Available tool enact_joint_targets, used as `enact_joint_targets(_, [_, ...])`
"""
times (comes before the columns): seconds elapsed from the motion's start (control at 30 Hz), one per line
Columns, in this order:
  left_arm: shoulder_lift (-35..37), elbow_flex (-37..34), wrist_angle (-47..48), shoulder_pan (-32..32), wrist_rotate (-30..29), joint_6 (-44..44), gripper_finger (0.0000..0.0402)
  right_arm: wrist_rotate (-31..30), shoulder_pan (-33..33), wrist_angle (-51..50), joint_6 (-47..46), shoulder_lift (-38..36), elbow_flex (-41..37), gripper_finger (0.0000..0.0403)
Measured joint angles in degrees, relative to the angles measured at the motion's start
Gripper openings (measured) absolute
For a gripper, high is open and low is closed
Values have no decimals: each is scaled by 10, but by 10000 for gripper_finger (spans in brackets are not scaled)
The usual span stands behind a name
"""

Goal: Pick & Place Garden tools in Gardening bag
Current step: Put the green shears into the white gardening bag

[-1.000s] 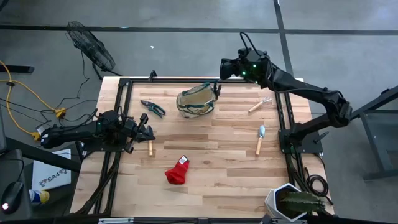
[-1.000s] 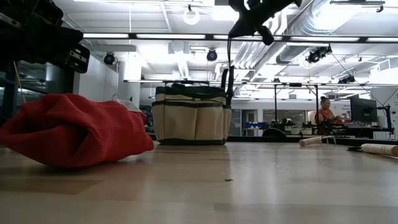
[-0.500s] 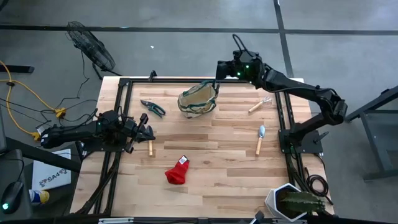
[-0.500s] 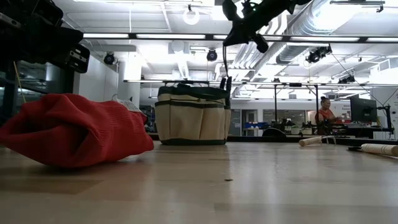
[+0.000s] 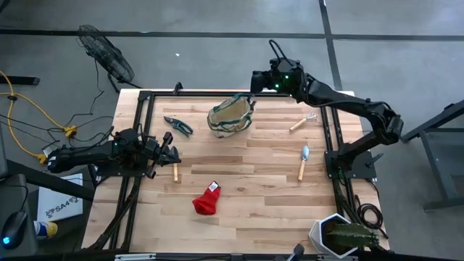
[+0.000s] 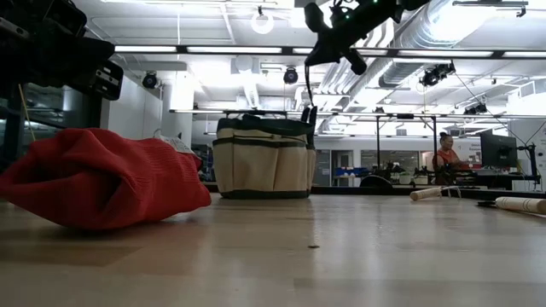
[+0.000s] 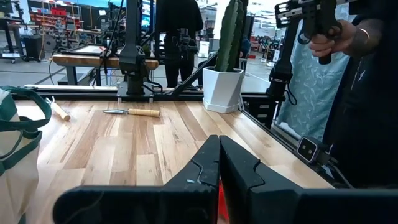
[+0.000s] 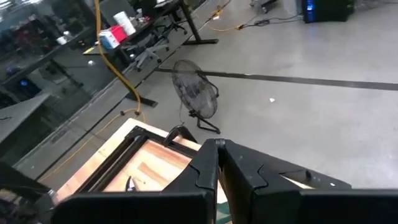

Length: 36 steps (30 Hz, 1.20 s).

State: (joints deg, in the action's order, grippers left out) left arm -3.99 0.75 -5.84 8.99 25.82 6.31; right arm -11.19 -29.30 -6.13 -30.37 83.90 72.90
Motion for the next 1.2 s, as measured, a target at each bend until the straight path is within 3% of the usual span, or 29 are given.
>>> enact_joint_targets(0.27, [0,0,0,0,0,0,0,27,9,-32,48,1,0,4])
enact_joint_targets(0.63, [0,0,0,0,0,0,0,42,11,34,72,46,0,4])
enact_joint_targets(0.83, [0,0,0,0,2,0,0,29,11,69,75,65,0,4])
enact_joint_targets(1.07, [0,0,0,0,2,0,0,-34,2,90,71,65,0,4])
enact_joint_targets(1.2, [0,0,0,0,2,0,0,-27,0,98,57,65,0,4])
